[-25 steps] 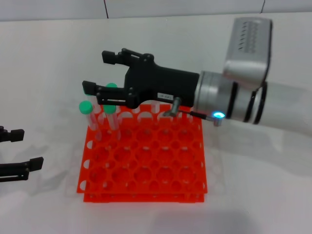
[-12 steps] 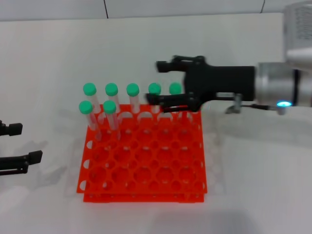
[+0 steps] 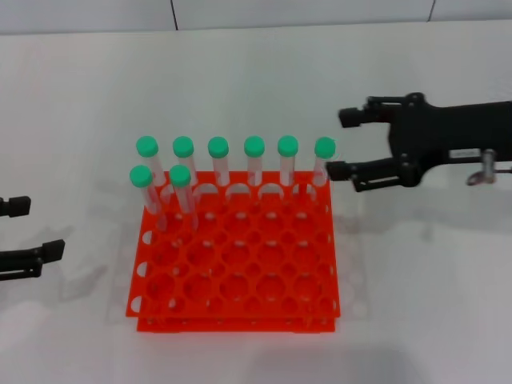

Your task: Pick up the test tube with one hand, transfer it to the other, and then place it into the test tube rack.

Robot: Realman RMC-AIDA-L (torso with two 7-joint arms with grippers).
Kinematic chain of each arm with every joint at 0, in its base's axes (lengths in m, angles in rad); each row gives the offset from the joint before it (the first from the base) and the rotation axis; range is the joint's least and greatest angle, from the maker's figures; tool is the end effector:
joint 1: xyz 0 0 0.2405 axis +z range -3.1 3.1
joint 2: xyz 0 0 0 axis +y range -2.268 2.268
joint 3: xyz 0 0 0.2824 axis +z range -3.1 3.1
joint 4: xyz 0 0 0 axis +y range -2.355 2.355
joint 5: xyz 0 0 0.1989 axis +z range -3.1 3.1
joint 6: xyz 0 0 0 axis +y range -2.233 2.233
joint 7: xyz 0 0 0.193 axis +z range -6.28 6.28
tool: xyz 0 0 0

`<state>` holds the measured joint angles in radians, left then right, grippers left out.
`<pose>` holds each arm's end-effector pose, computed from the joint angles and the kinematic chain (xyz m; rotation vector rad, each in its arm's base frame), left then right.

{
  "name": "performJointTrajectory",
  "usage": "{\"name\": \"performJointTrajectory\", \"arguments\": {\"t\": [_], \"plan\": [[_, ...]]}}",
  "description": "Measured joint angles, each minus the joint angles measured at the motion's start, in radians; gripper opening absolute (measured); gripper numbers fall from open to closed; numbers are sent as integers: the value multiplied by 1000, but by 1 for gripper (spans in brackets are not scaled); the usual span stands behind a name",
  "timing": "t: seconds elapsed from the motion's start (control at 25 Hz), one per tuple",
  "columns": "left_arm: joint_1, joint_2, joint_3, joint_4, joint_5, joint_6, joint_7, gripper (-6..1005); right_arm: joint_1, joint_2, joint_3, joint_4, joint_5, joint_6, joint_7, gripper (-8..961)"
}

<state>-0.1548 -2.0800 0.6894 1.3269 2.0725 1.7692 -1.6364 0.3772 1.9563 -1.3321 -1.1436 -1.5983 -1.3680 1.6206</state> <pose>-0.3194 0.2658 0.0391 -2.5962 -0.7007 -0.3028 0.1926 0.3483 -0.0277 -2.8138 0.2692 0.5960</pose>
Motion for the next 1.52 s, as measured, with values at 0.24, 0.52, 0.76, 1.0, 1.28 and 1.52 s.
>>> {"name": "performJointTrajectory", "arguments": {"t": [0.24,0.52,0.76,1.0,1.28,1.52], "plan": [[-2,0,-16,0,-1,0,0,884,-4,1,41,-91,-180,-89,98,827],[-3,-1,-19,0,-13,-1,3,884,-11,17,43,-127,-239,-113,155,827],[-4,-1,-16,0,-27,8,10,884,-21,42,42,-128,-273,-114,150,827],[-15,1,-11,-11,-40,65,23,884,-21,49,38,-127,-285,-114,149,827],[-42,1,40,-31,-38,87,14,884,-21,49,39,-128,-290,-127,139,827],[-84,0,58,-66,-28,80,13,884,-23,45,42,-120,-292,-133,117,827]]}}
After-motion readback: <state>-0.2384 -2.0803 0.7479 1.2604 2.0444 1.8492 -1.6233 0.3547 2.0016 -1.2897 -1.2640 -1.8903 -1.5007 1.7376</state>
